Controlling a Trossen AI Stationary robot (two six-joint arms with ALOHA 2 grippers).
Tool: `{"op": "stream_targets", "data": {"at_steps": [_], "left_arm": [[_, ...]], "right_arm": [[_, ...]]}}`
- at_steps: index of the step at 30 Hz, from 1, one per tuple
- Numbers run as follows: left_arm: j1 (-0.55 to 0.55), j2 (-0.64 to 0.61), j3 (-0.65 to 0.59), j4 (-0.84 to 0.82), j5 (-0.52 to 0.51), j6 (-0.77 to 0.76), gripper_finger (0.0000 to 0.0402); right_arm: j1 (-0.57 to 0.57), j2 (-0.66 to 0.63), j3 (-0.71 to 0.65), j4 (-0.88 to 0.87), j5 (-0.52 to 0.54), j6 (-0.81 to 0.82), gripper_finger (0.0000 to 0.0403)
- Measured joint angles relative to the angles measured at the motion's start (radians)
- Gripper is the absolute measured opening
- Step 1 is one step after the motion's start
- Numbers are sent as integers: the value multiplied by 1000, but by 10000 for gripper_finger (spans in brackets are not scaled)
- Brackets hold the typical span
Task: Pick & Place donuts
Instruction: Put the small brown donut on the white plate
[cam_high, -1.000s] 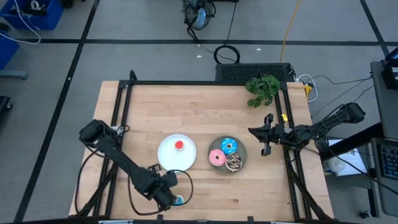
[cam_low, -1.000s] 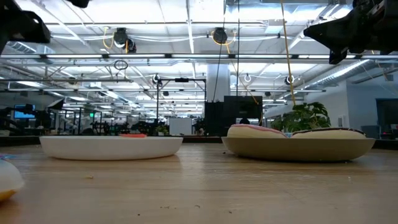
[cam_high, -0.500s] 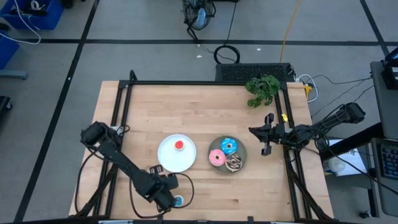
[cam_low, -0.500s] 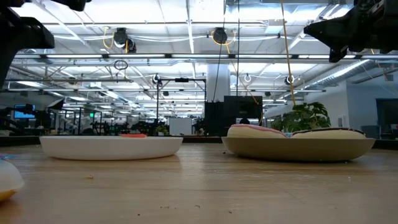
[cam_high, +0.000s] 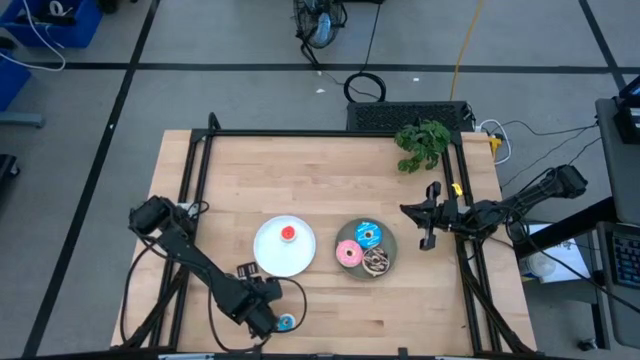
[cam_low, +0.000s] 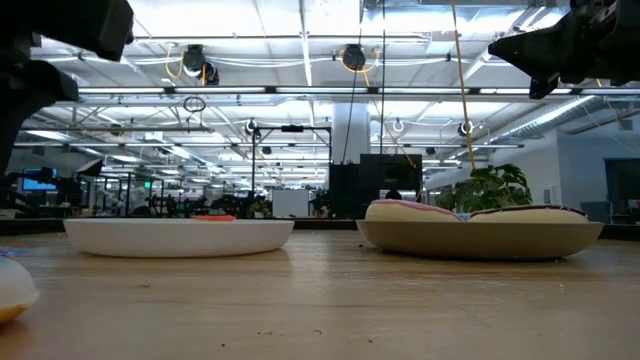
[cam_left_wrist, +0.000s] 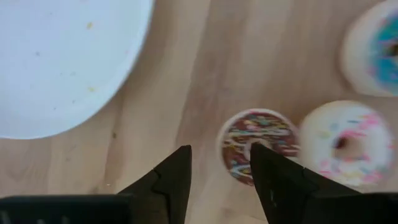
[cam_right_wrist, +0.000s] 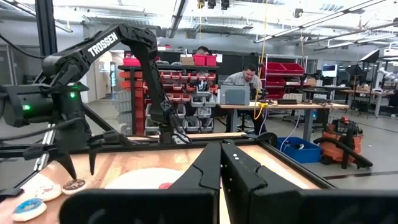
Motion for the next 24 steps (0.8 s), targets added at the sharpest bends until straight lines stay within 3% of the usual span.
{"op": "stream_targets", "data": {"at_steps": [24], "left_arm": [[-34,0,-9,60,-72,-44,161]], "right_arm": [[0,0,0,0,0,0,0]]}}
